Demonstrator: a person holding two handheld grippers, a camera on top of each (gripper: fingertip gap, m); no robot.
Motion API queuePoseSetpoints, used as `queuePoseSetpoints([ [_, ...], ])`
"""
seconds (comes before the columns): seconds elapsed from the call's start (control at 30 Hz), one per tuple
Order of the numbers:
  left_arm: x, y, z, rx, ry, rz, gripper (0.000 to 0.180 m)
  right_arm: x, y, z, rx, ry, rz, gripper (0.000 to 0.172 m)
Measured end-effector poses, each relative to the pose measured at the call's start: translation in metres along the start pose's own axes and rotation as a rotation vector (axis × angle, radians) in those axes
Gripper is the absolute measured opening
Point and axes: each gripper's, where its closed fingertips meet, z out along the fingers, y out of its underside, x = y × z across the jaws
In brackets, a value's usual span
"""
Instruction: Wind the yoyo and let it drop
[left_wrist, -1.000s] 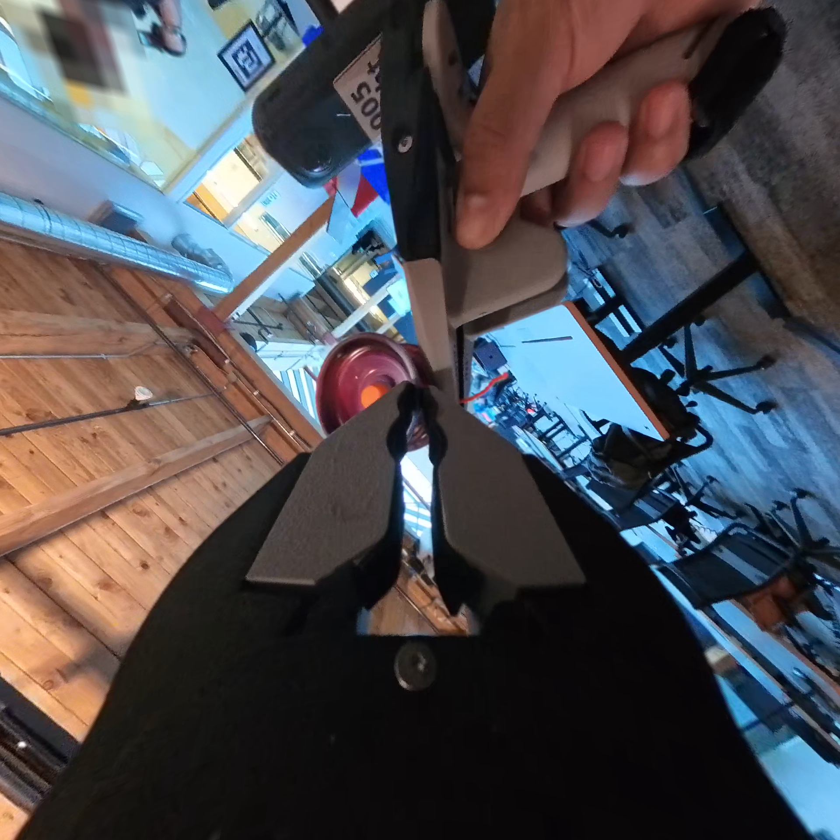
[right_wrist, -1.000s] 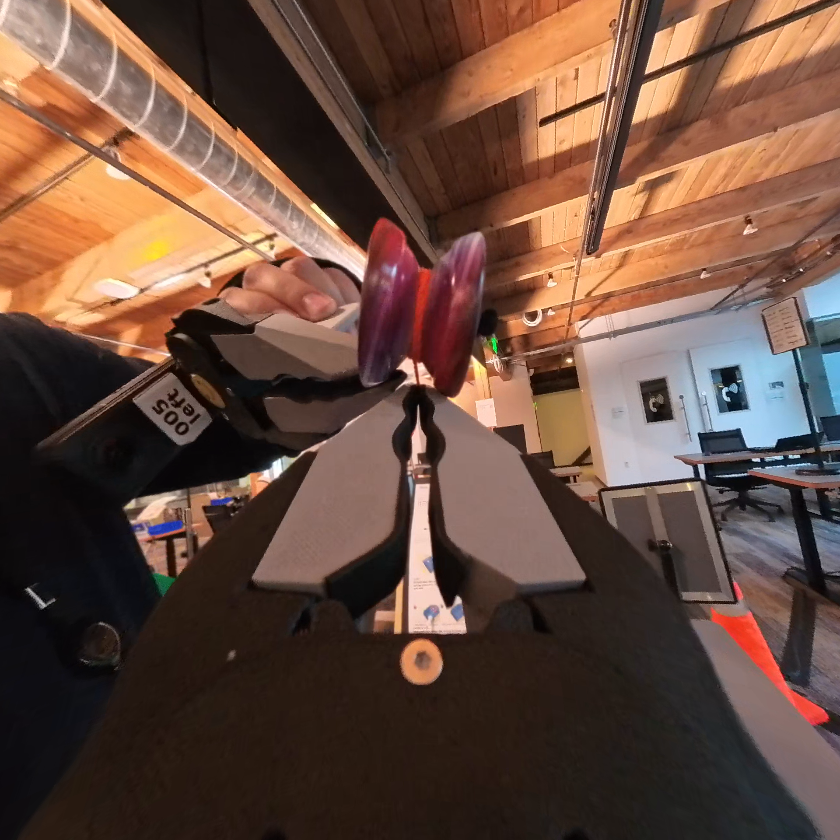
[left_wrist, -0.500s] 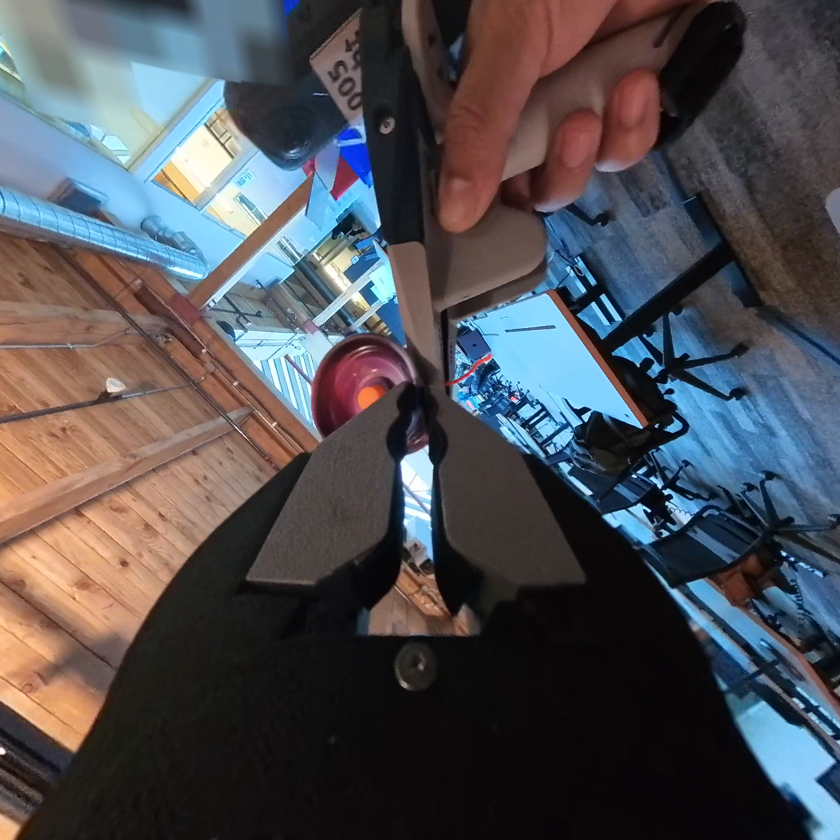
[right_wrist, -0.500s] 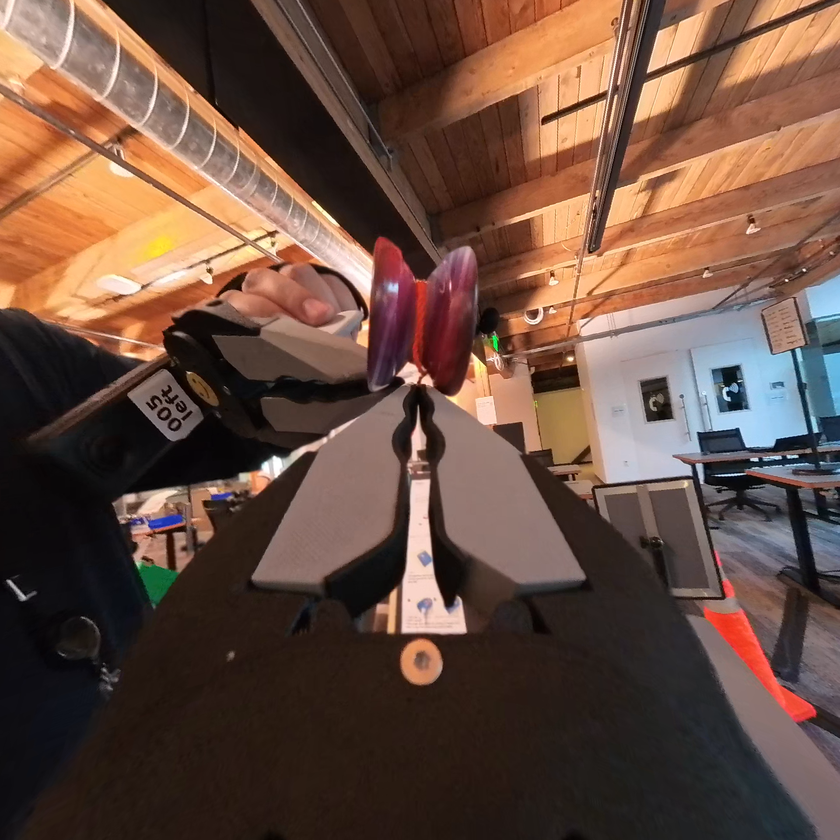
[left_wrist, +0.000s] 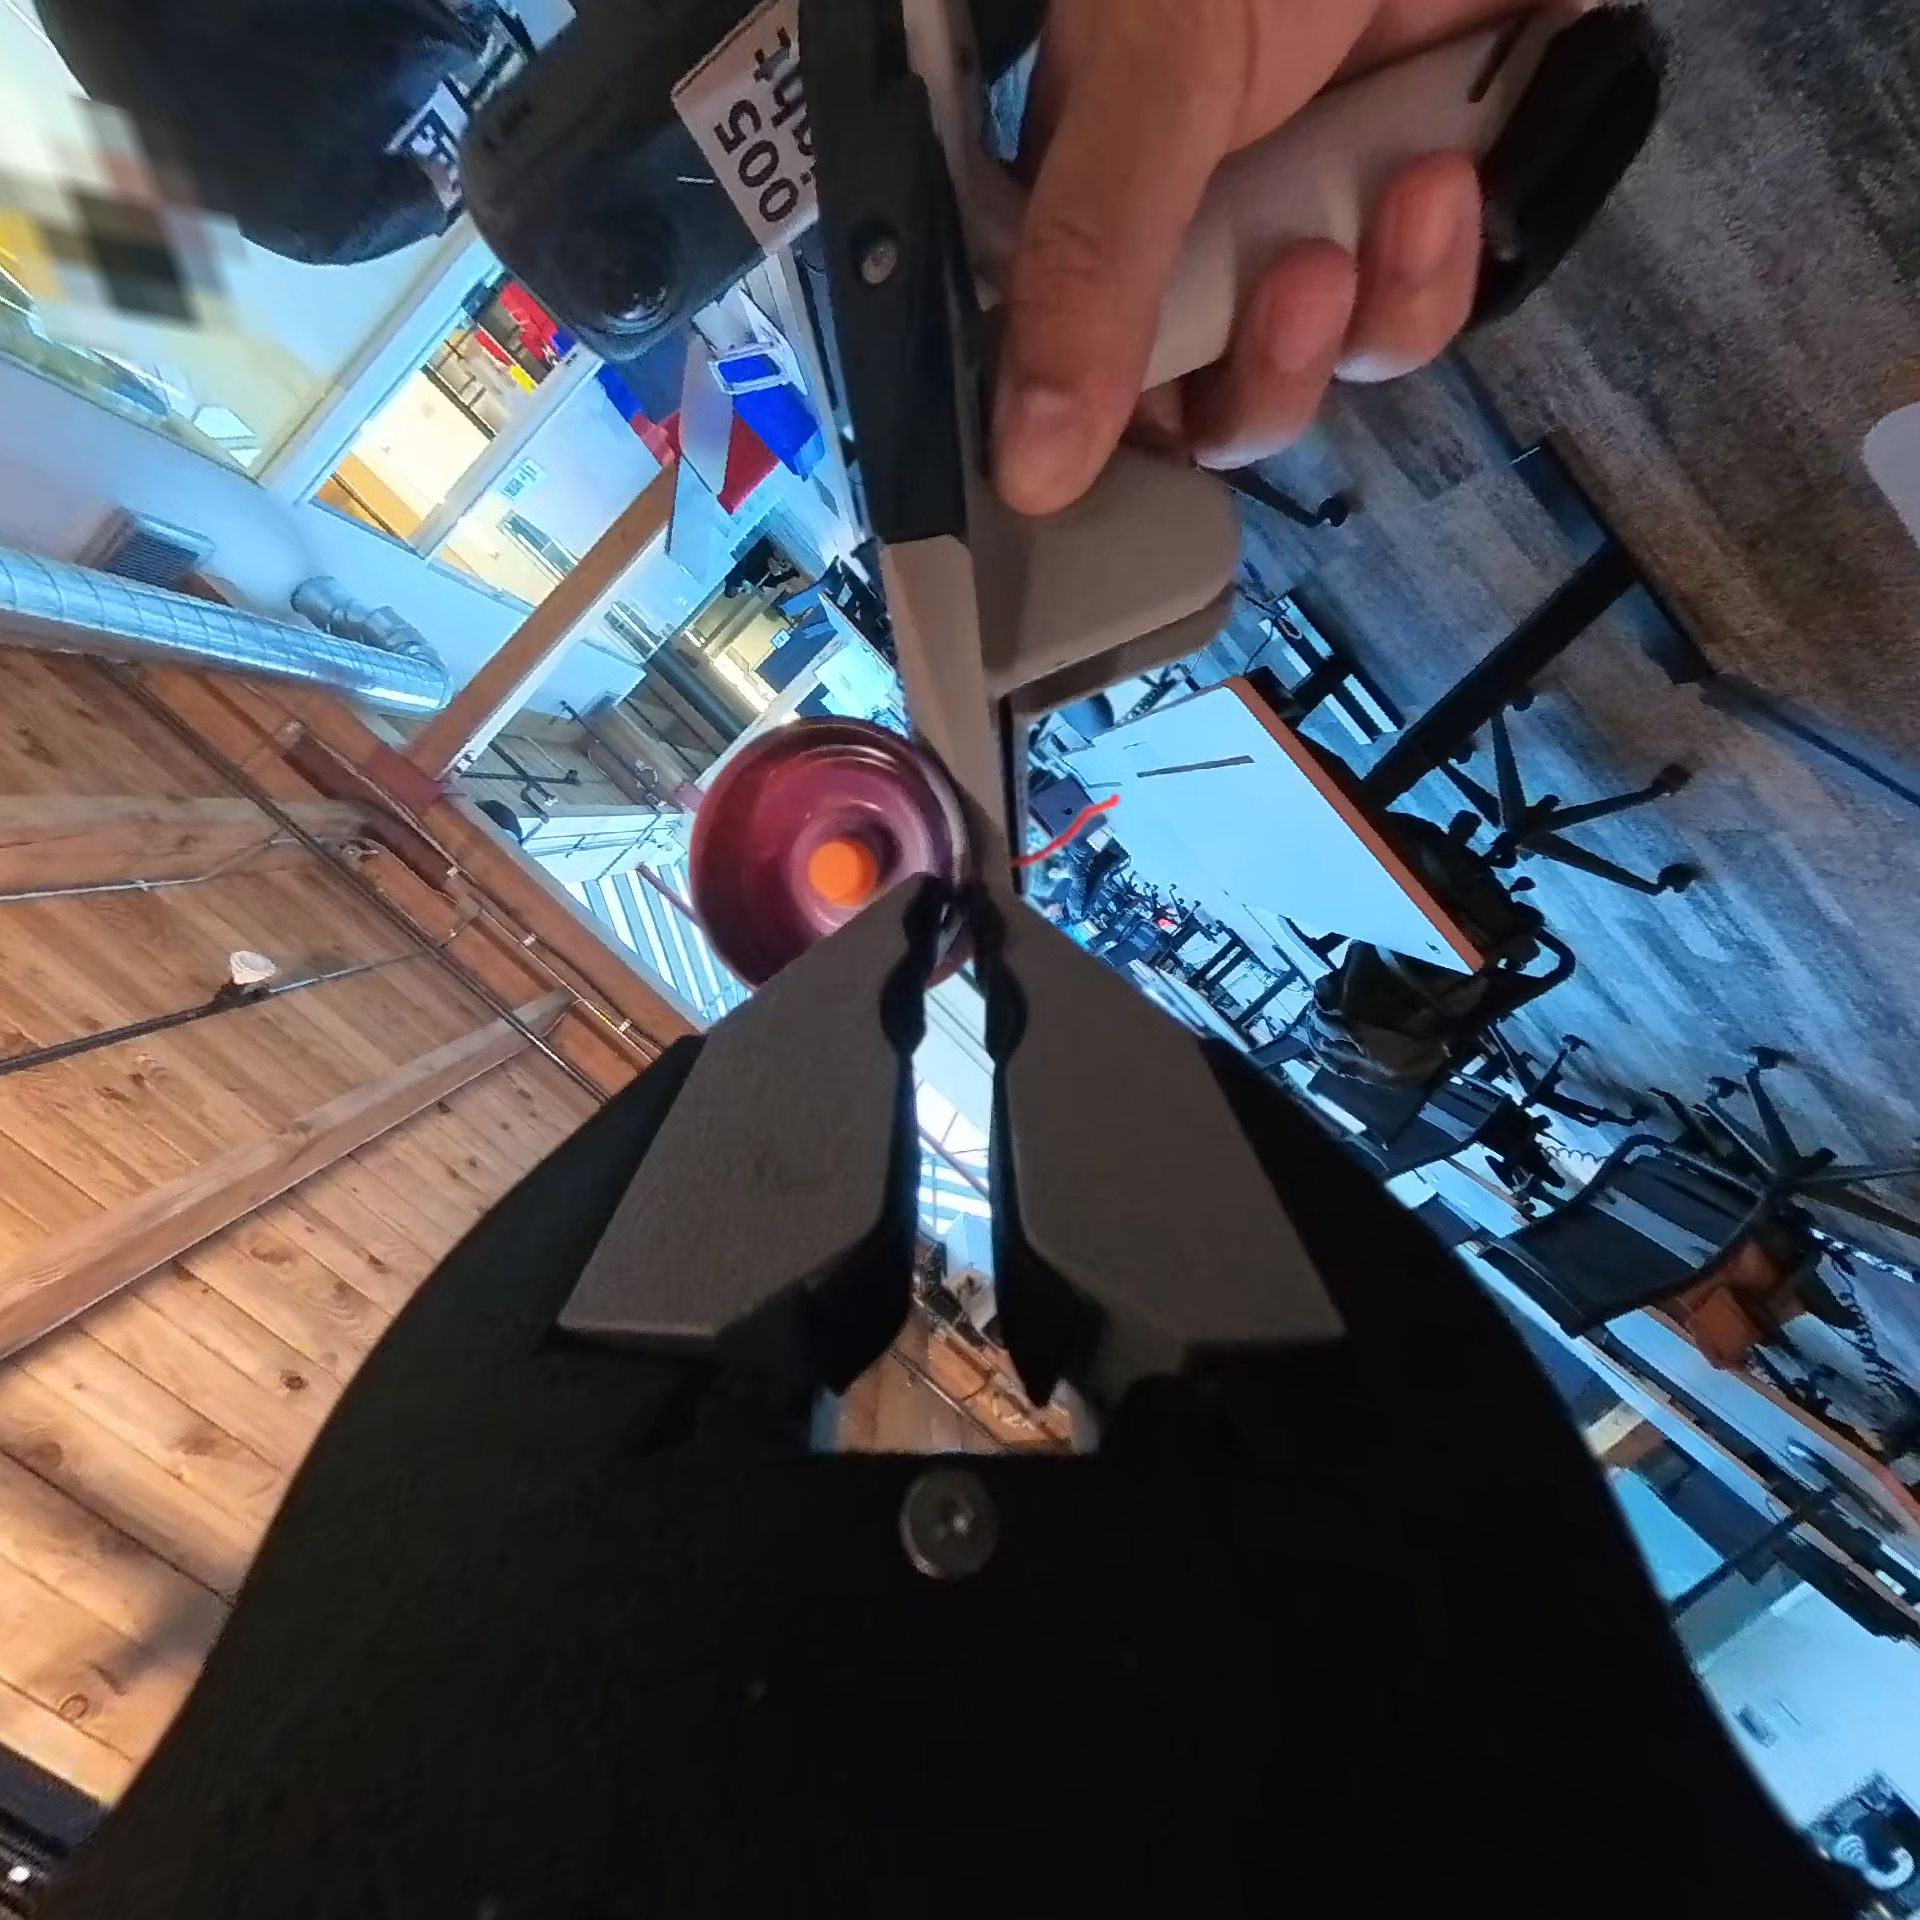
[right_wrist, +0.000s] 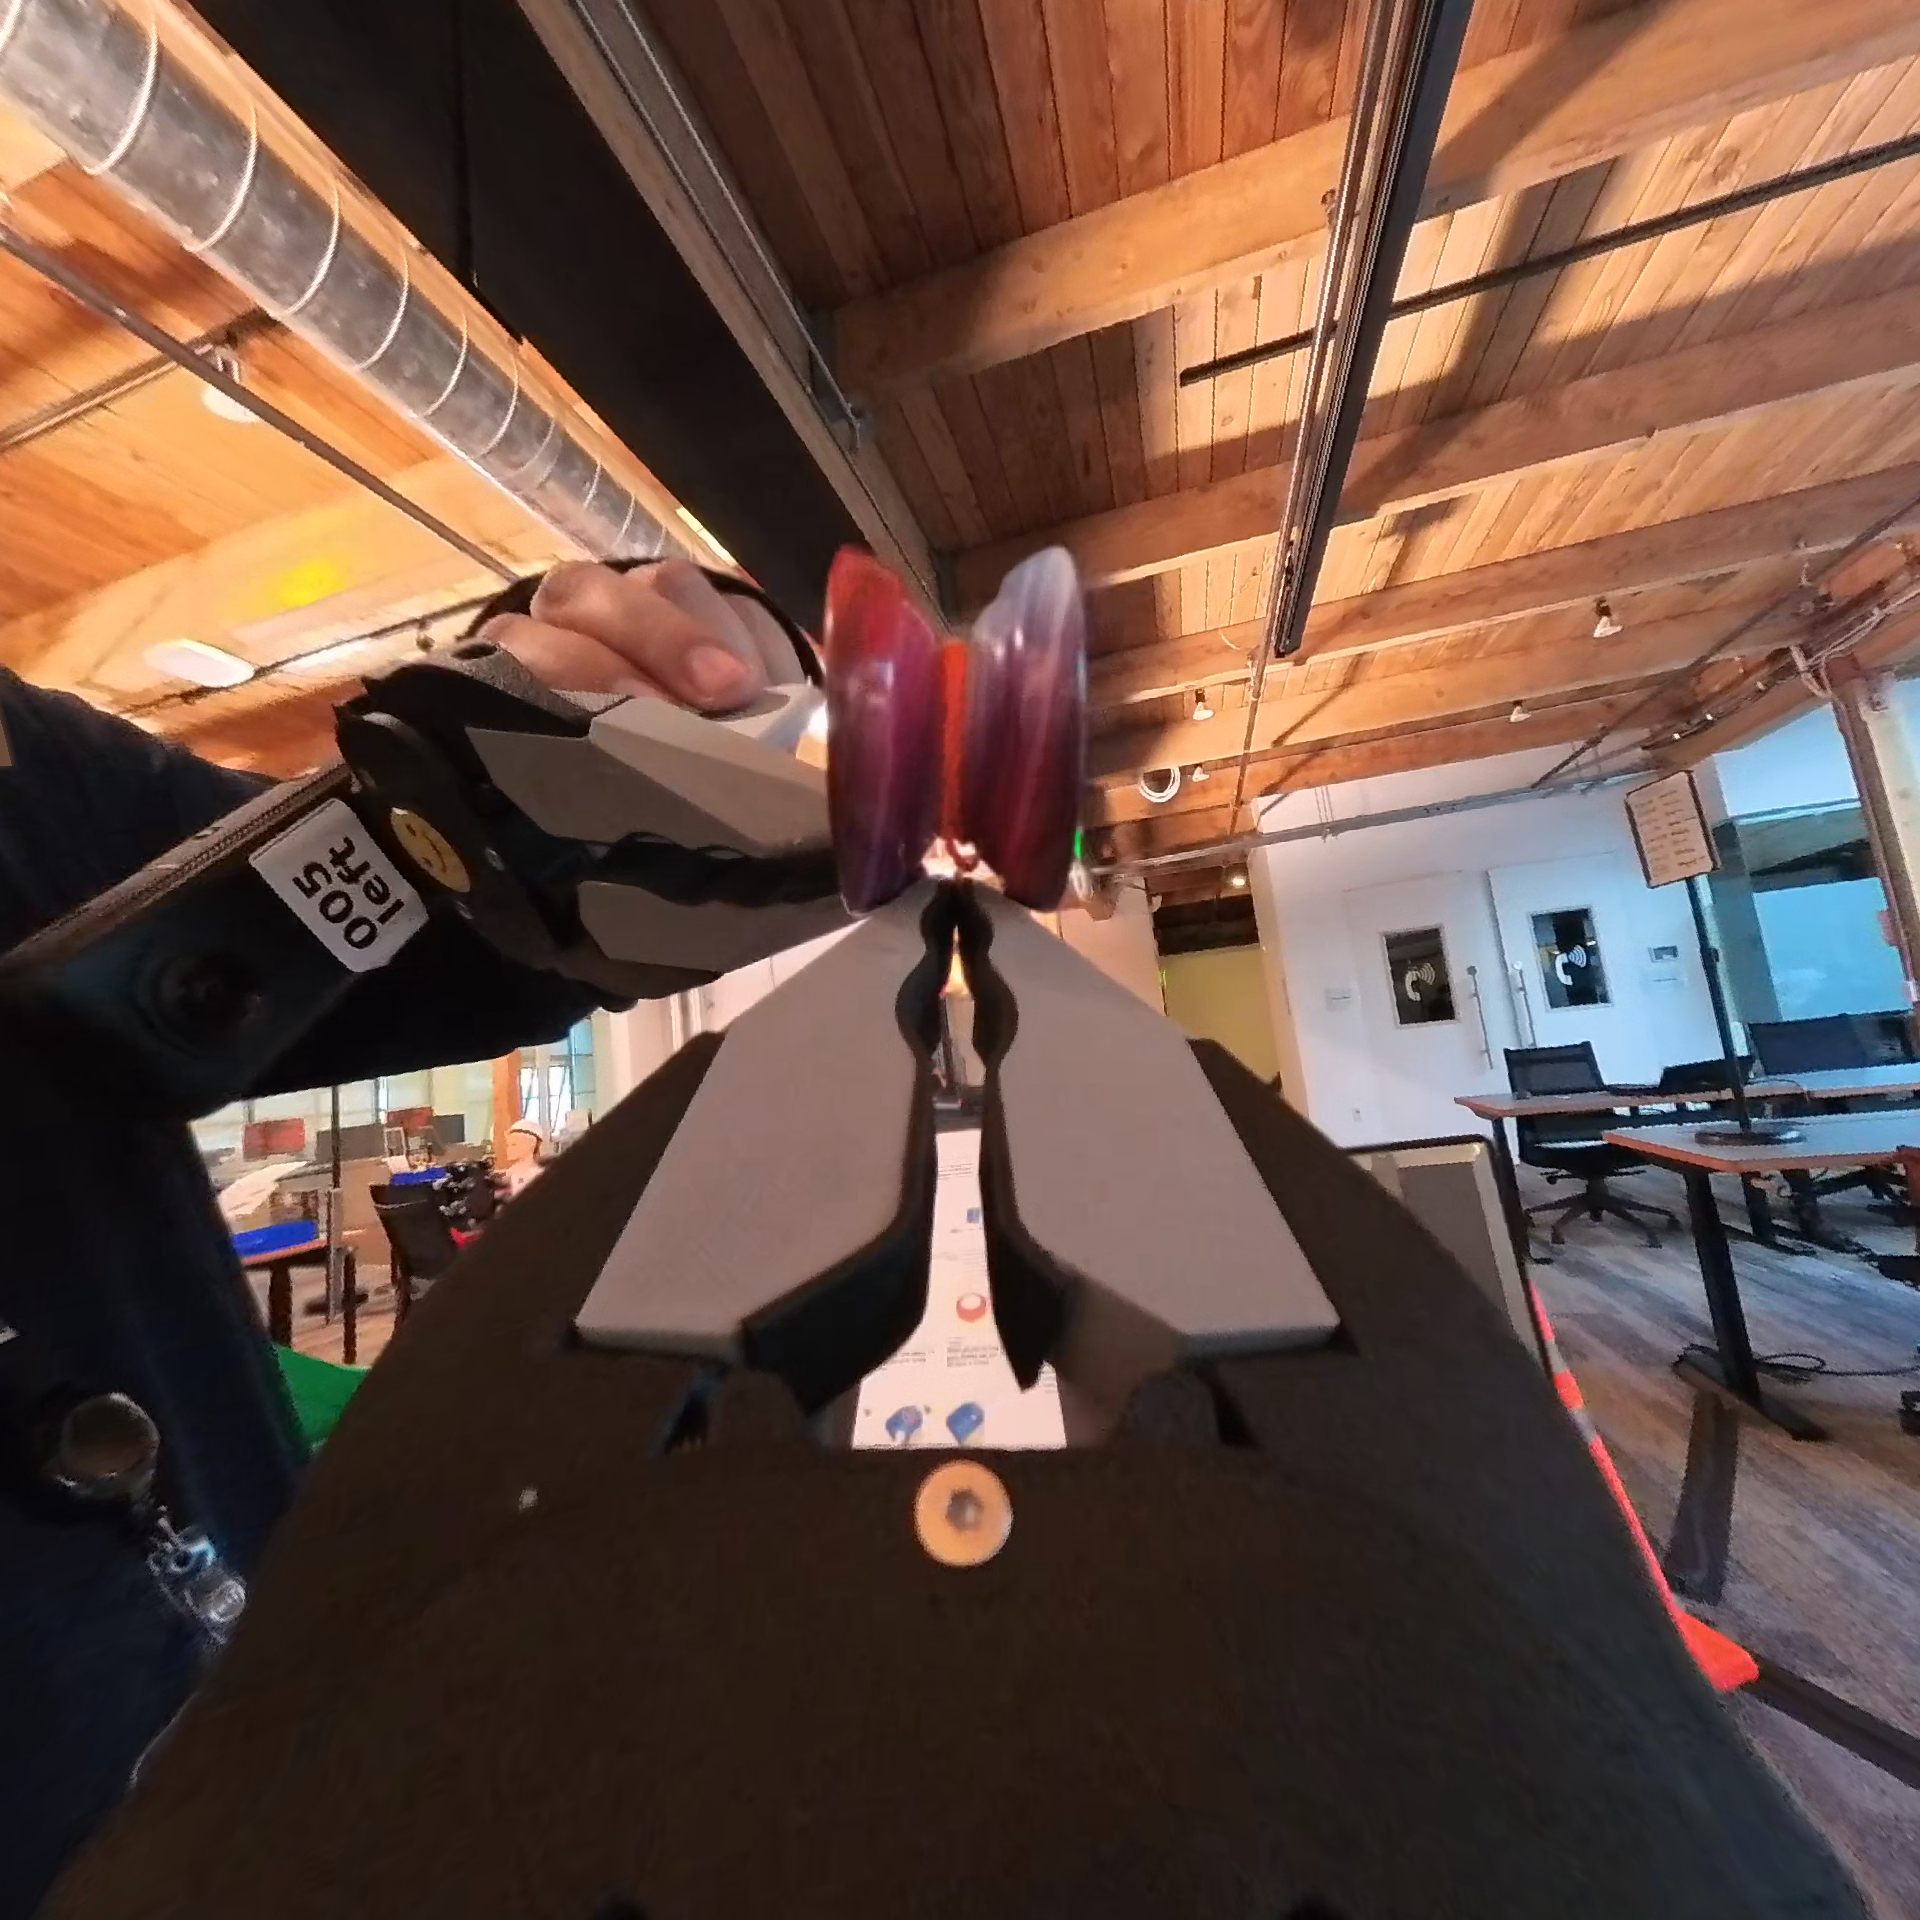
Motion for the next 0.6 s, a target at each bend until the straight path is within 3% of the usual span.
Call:
queuePoseSetpoints([
  [0.4, 0.003, 0.006, 0.004, -0.001, -0.014, -0.075, 0.003, 0.003, -0.007, -0.002, -0.017, 0.014, 0.017, 0.000],
  [0.6, -0.002, 0.000, -0.006, 0.042, -0.079, -0.197, 0.000, 0.010, -0.016, -0.010, 0.004, 0.058, 0.052, 0.000],
])
